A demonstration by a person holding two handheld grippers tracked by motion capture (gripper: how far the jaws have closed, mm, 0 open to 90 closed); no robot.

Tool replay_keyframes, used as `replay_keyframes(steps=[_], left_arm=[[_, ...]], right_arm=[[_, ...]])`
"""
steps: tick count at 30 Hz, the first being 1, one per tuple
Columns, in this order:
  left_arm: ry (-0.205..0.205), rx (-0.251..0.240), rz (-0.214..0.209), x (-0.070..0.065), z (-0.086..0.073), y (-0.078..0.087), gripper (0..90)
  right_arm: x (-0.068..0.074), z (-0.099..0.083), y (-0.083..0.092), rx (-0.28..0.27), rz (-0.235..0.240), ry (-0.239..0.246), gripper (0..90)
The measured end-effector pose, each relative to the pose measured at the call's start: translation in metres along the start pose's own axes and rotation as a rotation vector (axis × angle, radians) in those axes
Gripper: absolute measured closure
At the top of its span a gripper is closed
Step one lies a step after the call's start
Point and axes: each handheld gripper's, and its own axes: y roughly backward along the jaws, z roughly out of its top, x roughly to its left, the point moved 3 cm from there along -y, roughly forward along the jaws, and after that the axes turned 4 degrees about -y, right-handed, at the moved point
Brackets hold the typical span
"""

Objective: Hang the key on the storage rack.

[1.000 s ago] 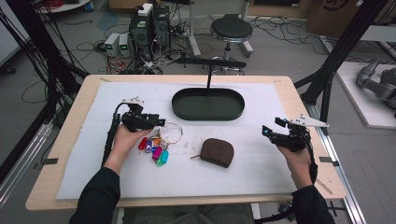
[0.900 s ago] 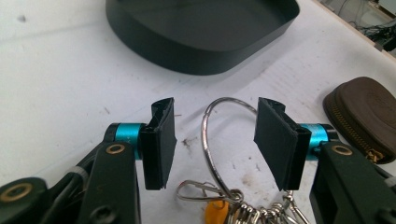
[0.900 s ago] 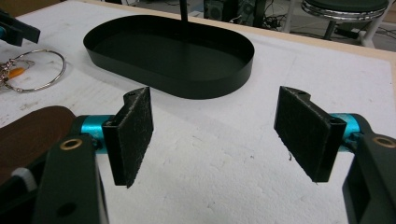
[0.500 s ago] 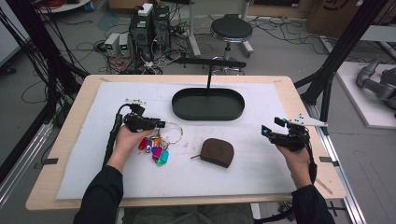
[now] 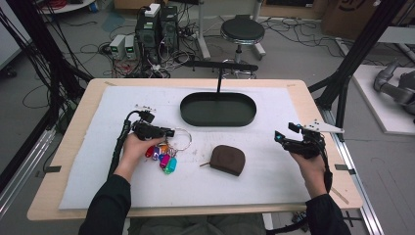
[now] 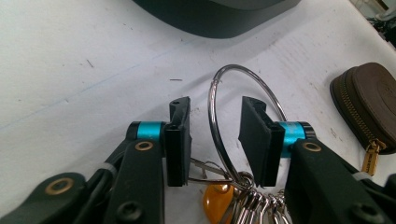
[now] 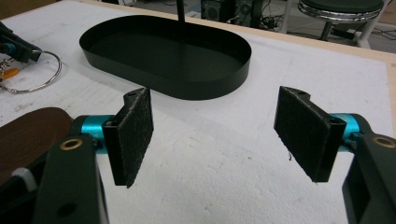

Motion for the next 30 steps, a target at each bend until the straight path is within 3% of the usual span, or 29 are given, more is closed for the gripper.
replay_keyframes(steps=[12,15,30], left_arm=[[-0.076,0.010,0.013,-0.008,0.001,0.005,80.4],[-0.099,-0.007,0.017,-0.012,0.003,0.007,85.0],[-0.247,-0.083,0.013,-0.041,0.013,0.026,86.0]], right_arm=[[-0.002,0.000,0.001,-0.005,-0.007,-0.006,28.8],[-0.002,0.000,0.003,-0.010,-0.006,-0.013,28.8],[-0.004,0.000,0.004,-0.011,-0.010,-0.020,32.8]])
